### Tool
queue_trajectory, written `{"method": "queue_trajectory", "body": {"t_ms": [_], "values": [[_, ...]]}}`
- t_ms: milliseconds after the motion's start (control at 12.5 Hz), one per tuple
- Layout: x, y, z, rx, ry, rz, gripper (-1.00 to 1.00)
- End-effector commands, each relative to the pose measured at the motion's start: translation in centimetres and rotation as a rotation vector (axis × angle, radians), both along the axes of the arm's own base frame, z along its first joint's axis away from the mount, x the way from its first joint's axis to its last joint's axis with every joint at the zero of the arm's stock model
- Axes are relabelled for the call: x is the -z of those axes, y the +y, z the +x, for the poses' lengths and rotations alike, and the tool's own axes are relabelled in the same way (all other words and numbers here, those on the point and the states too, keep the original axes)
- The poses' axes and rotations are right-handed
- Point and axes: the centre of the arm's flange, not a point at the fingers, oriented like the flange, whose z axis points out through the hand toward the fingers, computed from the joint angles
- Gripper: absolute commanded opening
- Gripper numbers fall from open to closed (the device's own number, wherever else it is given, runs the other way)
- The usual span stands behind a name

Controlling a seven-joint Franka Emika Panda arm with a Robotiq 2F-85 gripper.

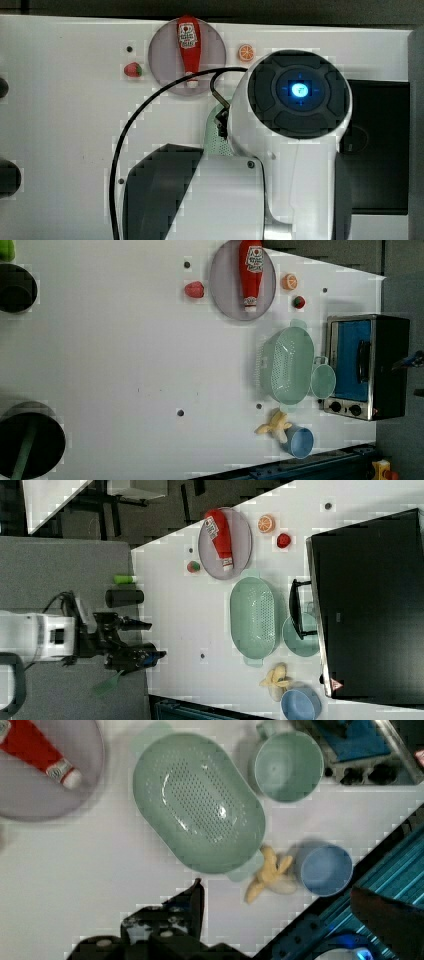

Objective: Drag strainer left to right.

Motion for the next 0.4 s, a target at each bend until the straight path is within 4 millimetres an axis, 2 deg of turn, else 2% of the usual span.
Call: {"method": "queue_trajectory", "body": {"t_ms": [80,400], "values": [[-3.36,-0.26,-0.67,-0.028,-0.085,0.010,1.00],[-2.96,-0.26,-0.46,-0.028,-0.077,0.010,1.00]]}}
